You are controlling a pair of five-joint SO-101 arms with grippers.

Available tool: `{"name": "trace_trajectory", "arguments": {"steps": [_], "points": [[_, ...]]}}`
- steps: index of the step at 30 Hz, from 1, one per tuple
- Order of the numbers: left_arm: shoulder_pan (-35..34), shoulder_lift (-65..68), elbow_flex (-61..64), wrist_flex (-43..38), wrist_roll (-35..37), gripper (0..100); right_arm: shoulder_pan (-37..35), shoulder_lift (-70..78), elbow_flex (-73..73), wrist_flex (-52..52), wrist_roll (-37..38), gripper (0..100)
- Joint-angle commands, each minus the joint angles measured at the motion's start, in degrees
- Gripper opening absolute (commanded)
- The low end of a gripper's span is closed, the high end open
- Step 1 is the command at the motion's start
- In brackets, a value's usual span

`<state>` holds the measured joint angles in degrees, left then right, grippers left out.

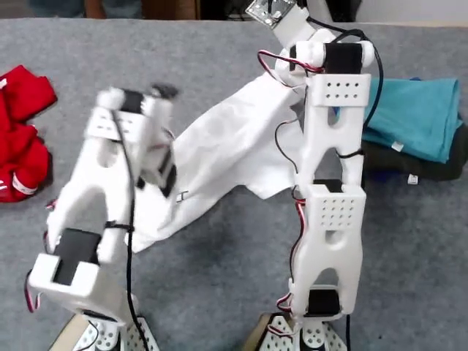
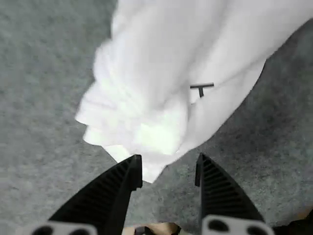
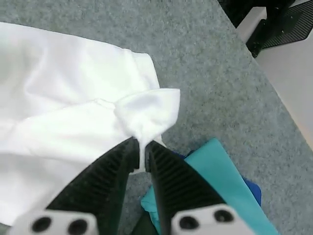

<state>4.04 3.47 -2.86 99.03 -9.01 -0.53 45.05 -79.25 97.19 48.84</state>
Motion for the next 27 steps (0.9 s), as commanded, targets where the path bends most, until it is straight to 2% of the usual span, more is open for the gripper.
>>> {"name": "trace_trajectory", "arguments": {"steps": [1,4,7,14,24,27], "points": [[-5.14,-0.97,-12.0,-1.14,-3.34,20,0.44,-3.3,0.84,-2.11,0.44,1.3],[-7.25,5.01,-13.85,-9.76,-3.96,20,0.44,-3.3,1.1,-2.46,0.44,1.3],[-6.37,11.87,-14.37,-14.33,-9.23,20,0.35,-3.3,1.1,-2.46,0.44,1.3],[-3.56,22.07,-18.68,-12.4,-21.63,21,0.35,-3.21,1.01,-2.55,0.44,1.3],[-0.4,33.14,-18.86,-13.71,-21.36,20,0.35,-3.21,1.01,-3.34,0.35,1.3],[1.19,31.65,-18.77,-13.63,-16.97,20,0.0,-3.21,1.01,-3.34,0.26,1.3]]}}
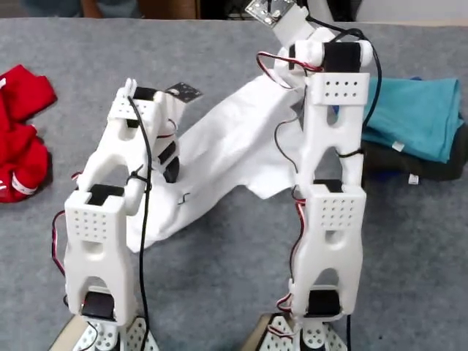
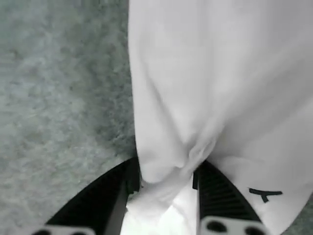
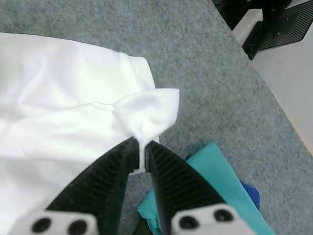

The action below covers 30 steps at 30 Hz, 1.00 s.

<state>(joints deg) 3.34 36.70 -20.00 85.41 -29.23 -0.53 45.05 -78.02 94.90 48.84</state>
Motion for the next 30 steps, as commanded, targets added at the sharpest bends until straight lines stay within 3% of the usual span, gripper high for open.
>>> {"name": "trace_trajectory", "arguments": {"steps": [1,12,18,26,30], "points": [[2.42,-2.55,-1.63,0.0,4.66,20,-0.18,-3.21,-0.22,-0.97,0.26,1.3],[-0.04,-6.68,-4.18,2.37,5.27,21,-0.26,-3.21,-0.13,-0.97,0.26,1.3],[-1.45,-6.95,-14.73,11.87,-3.78,21,-0.35,-3.21,-0.13,-0.97,0.26,1.3],[-5.85,3.25,-15.69,10.9,-18.11,20,-0.53,-3.21,-0.13,-0.88,0.18,1.3],[-5.76,8.35,-21.58,15.38,-18.29,20,-0.53,-3.21,-0.13,-0.97,0.18,1.3]]}}
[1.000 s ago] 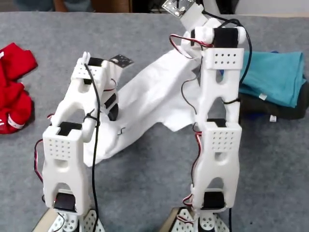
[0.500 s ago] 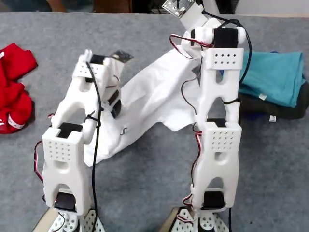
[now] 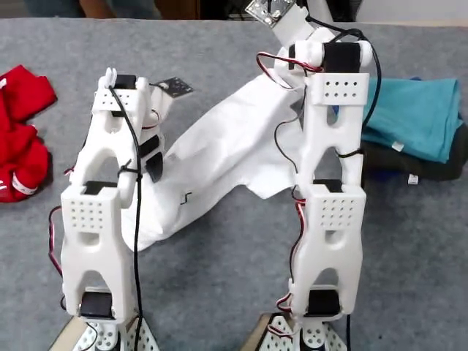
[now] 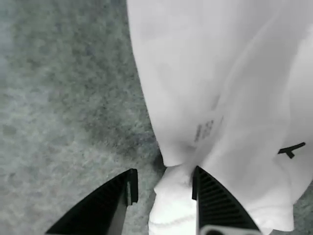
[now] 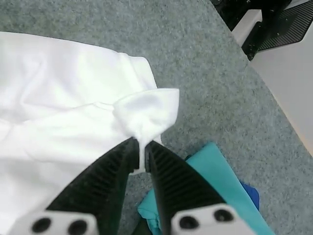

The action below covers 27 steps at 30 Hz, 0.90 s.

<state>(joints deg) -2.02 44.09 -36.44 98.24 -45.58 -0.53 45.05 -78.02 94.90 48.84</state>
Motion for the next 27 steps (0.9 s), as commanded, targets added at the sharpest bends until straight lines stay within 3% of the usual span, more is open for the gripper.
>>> {"name": "trace_trajectory", "arguments": {"steps": [1,4,9,17,23,27], "points": [[-0.22,1.67,-6.02,2.55,-1.85,20,-0.53,-3.21,-0.13,-0.97,0.18,1.3],[0.04,2.55,-6.46,2.55,-1.85,19,-0.53,-3.21,-0.13,-0.97,0.18,1.3],[0.4,3.16,-5.93,2.55,-1.85,6,-0.53,-3.21,-0.13,-0.97,0.18,1.3],[-0.22,2.55,-6.81,2.46,0.44,6,-0.53,-3.21,-0.13,-1.05,0.18,1.3],[-4.09,3.25,-16.84,2.29,1.67,6,-0.53,-3.21,-0.13,-1.05,0.18,1.3],[-7.43,6.15,-21.67,-4.84,7.56,6,-0.53,-3.21,-0.13,-1.05,0.18,1.3]]}}
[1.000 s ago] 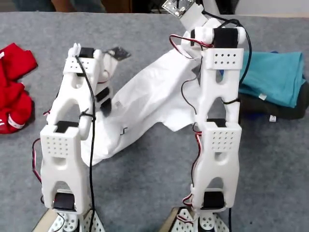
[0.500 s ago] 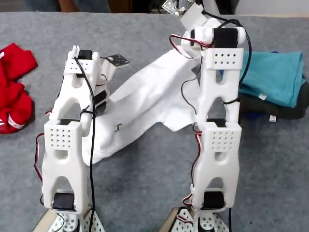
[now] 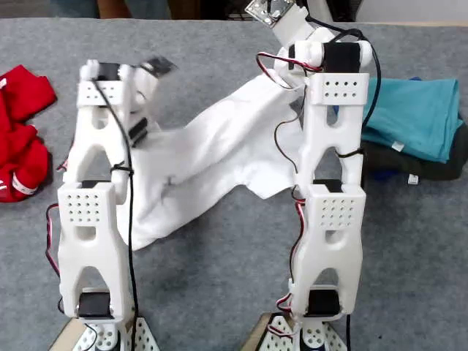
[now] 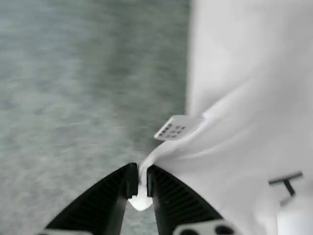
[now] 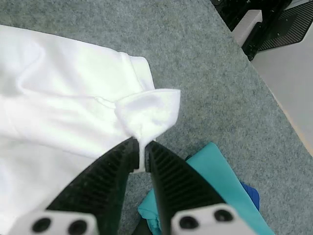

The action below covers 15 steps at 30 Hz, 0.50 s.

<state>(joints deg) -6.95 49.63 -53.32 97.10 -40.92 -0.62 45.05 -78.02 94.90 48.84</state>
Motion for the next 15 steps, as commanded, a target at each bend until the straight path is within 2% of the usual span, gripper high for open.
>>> {"name": "trace_trajectory", "arguments": {"steps": [1,6,10,15], "points": [[-3.3,1.76,-5.41,-5.36,3.34,7,-0.44,-3.21,-0.13,-1.05,0.18,1.3],[-5.05,6.95,-9.63,-7.47,3.6,9,-0.44,-3.21,-0.13,-1.05,0.18,1.3],[-5.85,10.46,-14.2,-7.65,7.21,10,-0.44,-3.12,-0.13,-1.05,0.18,1.3],[-6.46,13.54,-16.04,-7.21,6.59,25,-0.44,-3.12,-0.13,-1.05,0.35,1.3]]}}
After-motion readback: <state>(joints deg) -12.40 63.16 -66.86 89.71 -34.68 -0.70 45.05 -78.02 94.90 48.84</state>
